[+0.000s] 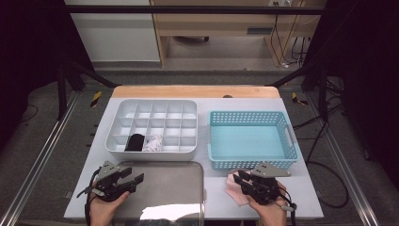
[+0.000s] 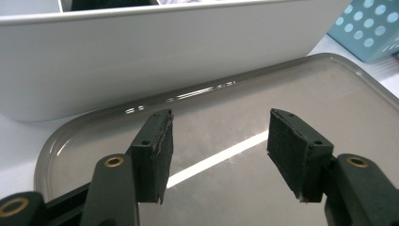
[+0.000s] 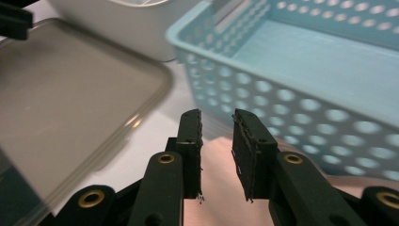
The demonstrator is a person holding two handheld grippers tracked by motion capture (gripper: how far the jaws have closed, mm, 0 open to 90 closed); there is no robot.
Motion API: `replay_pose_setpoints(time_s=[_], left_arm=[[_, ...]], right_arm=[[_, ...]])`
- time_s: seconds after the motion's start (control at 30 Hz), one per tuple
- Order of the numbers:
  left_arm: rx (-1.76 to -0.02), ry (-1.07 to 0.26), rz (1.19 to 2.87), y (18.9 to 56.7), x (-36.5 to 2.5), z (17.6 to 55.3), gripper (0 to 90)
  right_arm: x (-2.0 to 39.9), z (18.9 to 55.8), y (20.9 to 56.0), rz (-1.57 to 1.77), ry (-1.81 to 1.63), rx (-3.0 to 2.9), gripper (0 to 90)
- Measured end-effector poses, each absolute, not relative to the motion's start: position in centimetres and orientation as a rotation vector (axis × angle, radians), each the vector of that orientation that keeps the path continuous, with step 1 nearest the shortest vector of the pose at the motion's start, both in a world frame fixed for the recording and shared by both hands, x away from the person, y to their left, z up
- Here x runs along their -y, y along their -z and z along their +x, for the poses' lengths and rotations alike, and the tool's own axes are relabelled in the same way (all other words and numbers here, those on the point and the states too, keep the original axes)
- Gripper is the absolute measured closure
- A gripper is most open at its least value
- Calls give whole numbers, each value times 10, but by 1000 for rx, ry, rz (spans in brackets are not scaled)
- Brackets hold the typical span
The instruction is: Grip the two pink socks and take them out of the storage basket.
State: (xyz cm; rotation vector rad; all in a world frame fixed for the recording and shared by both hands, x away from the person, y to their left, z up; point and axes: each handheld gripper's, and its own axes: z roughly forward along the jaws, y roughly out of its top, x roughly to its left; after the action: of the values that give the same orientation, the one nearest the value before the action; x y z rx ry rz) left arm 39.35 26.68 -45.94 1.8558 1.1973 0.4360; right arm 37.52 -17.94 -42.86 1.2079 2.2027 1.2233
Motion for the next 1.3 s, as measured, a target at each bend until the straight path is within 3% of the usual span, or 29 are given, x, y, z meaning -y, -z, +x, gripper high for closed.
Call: replay_pose_setpoints(time_s=[0.4, 0.7, 1.03, 1.3], left_arm=[[-1192, -435, 1853, 459, -266, 392, 401], [-1191, -434, 1855, 459, -266, 392, 401], [-1187, -432, 1855, 459, -265, 392, 401], [-1195, -430, 1845, 459, -266, 393, 401]], right_arm=[[164, 363, 451, 1195, -1194, -2356, 768], [160, 372, 471, 1184, -1074, -2380, 691], [157, 376, 476, 1178, -977, -2382, 855], [161, 374, 460, 1215, -1117, -2367, 872]])
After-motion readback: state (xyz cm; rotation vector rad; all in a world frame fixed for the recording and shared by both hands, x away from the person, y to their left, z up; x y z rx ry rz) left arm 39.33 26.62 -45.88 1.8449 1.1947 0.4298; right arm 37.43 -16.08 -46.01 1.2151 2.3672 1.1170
